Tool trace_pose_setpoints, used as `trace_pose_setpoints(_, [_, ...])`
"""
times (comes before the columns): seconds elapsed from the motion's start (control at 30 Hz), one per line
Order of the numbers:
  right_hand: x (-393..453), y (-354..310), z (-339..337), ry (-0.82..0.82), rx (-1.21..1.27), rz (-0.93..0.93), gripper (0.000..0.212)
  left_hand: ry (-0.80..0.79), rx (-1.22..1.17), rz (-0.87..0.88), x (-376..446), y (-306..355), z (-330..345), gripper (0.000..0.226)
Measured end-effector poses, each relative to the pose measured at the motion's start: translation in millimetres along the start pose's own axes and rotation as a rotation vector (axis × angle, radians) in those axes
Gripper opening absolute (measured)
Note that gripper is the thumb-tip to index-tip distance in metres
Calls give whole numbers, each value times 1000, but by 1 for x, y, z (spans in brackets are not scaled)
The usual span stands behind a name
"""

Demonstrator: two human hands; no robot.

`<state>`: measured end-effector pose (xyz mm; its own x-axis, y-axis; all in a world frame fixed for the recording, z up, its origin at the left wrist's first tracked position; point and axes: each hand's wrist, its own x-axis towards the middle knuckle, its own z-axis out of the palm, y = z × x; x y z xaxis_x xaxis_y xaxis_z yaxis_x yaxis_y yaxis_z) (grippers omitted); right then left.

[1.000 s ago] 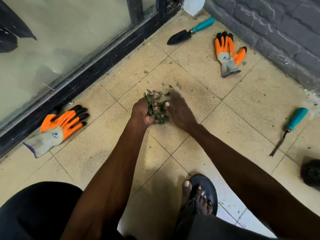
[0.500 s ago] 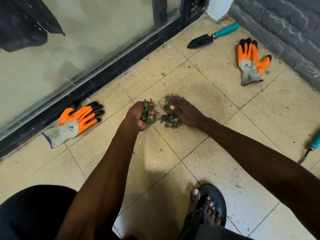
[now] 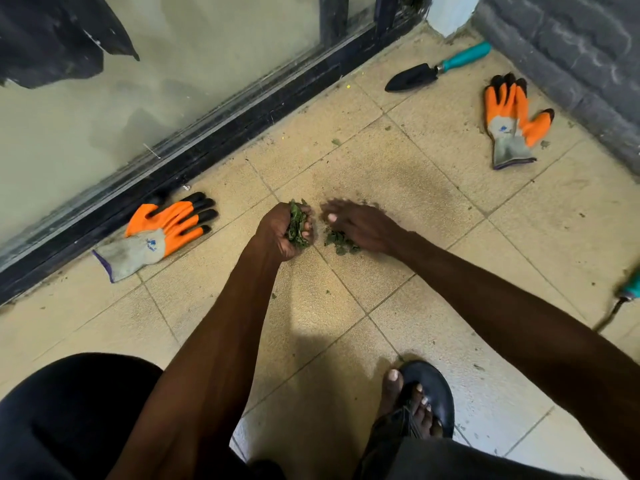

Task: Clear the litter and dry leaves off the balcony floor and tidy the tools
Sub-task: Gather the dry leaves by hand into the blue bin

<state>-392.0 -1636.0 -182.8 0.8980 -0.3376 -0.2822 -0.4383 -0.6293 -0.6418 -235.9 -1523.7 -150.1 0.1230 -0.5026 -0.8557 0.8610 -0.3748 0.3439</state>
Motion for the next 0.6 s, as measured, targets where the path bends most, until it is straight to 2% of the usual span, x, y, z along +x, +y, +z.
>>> trace_pose_setpoints(0.03, [-10,-1,-1,104,77,15,48,-3,-3,4,0,-1,0,27])
trace_pose_setpoints(0.1, [-32,-2,1,423,250,149,55,5,-13,17,-1,-3,-1,27])
trace_pose_setpoints(0.17, [-53,-3,12,617,347,373,78,15,-18,39,-2,-4,-1,26])
trace_pose_setpoints(0.2, [-61,-5,22,615,344,449,93,19,-13,50,-2,-5,-1,26])
trace_pose_setpoints(0.27, [-66,-9,42,538,224,478,116,29,9,67,-2,-6,-1,26])
trace_pose_setpoints(0.33, [-57,-10,52,481,79,418,129,35,24,73,0,-7,-1,26])
trace_pose_setpoints(0.4, [-39,-9,54,452,-4,369,133,43,35,77,1,-10,-1,26])
trace_pose_setpoints(0.5, [-16,-10,47,408,-67,262,121,38,28,76,0,-11,-3,29])
trace_pose_setpoints(0.6, [-2,-15,45,343,-135,78,87,35,38,68,0,-10,-7,34])
